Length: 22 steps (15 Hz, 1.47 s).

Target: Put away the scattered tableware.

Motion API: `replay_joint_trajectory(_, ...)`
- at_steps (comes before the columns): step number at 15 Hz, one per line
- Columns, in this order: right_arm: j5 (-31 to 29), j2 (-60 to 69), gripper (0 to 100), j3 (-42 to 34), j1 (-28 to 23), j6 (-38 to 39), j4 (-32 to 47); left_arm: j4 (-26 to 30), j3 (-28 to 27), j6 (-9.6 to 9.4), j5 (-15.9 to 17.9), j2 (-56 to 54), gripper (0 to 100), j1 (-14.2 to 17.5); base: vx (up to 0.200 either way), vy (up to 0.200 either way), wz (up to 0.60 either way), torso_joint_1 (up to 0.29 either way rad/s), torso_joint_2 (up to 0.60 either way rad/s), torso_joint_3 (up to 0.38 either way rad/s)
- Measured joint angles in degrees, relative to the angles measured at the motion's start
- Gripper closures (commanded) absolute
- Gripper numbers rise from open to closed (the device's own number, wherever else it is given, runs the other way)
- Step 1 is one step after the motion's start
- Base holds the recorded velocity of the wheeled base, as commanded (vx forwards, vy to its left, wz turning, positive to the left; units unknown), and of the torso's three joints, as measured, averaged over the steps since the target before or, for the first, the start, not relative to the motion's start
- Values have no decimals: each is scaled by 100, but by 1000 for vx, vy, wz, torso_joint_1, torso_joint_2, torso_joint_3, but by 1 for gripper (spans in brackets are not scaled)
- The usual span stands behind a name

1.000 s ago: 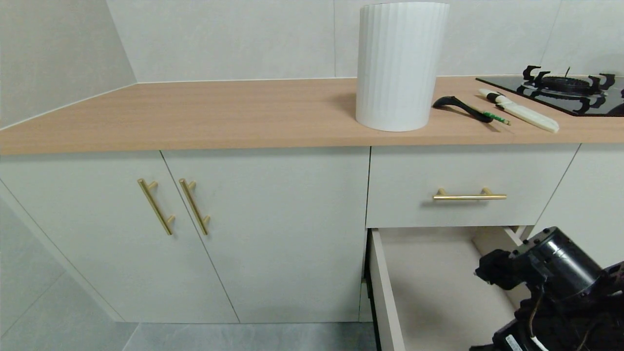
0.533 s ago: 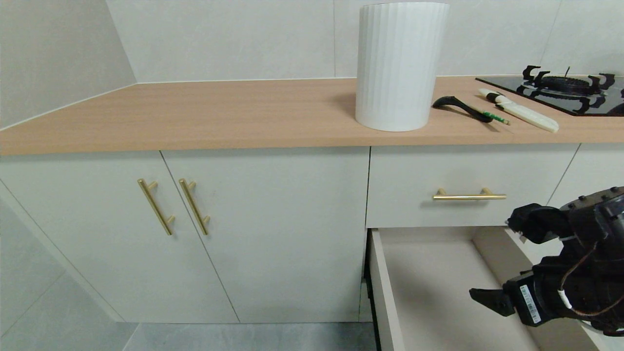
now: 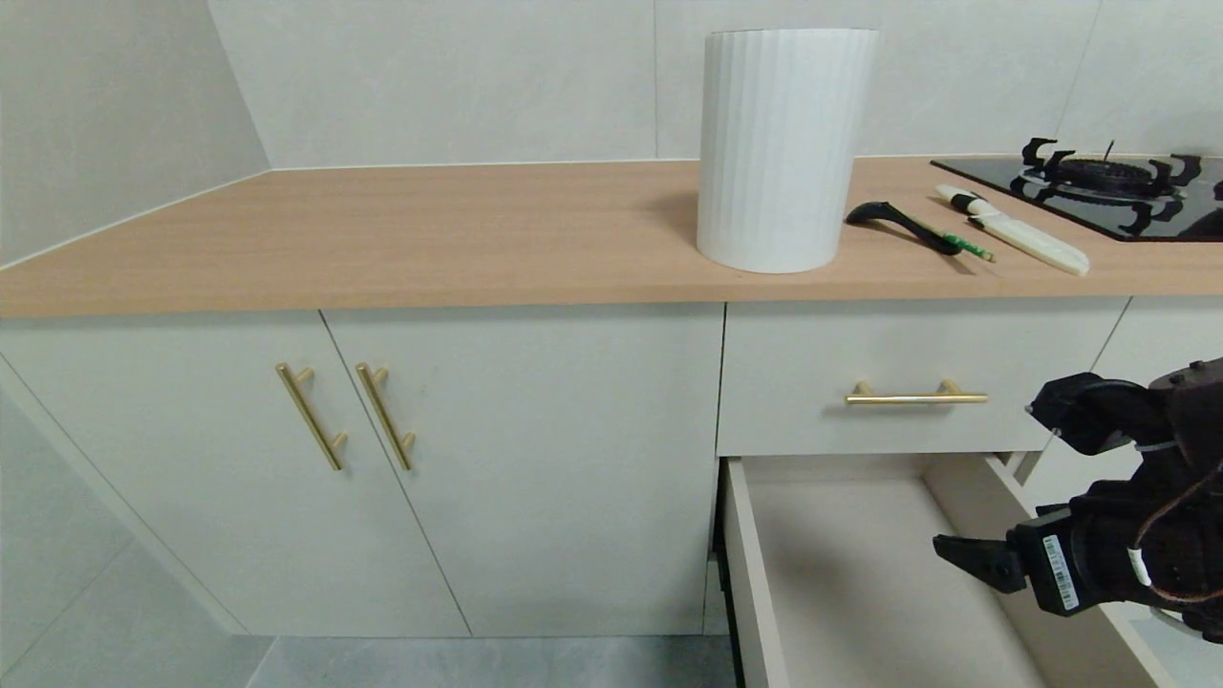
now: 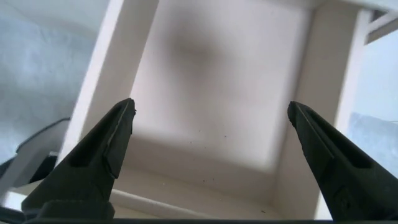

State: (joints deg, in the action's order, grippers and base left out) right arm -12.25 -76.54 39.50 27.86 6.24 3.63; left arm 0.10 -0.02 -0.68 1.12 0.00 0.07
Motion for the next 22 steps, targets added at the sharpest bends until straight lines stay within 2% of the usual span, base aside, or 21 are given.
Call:
replay_joint_trajectory(13, 2, 22, 0, -13, 0, 0, 4, 0, 2, 2, 2, 0, 0, -2, 0, 0, 0, 163, -470, -289)
replay_joint_trajectory(18, 0, 80, 0, 44, -7, -132, -101, 0, 2, 0, 2, 0, 0, 0, 0, 0, 0, 35, -78, -45)
replay_joint_trajectory(22, -112, -212, 0, 995, -245, -217, -418, 0, 2, 0, 2, 0, 0, 0, 0, 0, 0, 0, 0, 0)
